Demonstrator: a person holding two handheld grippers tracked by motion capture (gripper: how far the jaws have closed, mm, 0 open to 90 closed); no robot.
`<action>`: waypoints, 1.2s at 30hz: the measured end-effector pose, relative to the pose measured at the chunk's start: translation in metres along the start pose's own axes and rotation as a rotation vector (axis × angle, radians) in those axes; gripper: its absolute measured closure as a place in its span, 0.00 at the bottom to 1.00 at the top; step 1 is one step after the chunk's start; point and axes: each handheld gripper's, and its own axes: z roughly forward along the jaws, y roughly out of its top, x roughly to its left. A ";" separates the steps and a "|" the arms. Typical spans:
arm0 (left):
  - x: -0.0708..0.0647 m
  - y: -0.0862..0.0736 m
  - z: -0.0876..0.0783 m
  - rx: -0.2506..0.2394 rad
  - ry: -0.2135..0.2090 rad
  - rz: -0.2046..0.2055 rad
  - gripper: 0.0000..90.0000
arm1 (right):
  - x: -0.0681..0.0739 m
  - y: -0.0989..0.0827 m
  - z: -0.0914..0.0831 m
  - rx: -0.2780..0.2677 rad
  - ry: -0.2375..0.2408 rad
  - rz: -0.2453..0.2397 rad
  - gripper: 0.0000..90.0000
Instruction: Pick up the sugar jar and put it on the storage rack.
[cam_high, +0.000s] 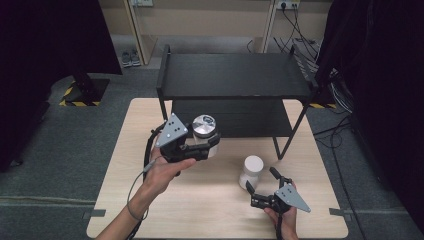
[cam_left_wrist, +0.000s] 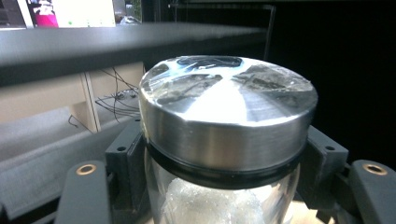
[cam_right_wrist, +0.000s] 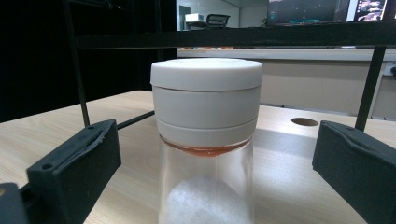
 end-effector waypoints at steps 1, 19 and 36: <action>0.001 0.006 0.000 -0.002 -0.002 -0.005 0.35 | 0.000 0.000 0.000 0.000 0.000 0.000 0.01; 0.002 0.098 0.019 -0.024 0.029 -0.004 0.35 | -0.001 0.000 -0.001 -0.007 -0.005 0.005 0.01; 0.012 0.131 0.071 0.009 0.183 -0.021 0.35 | -0.003 0.000 -0.001 -0.007 -0.004 0.010 0.01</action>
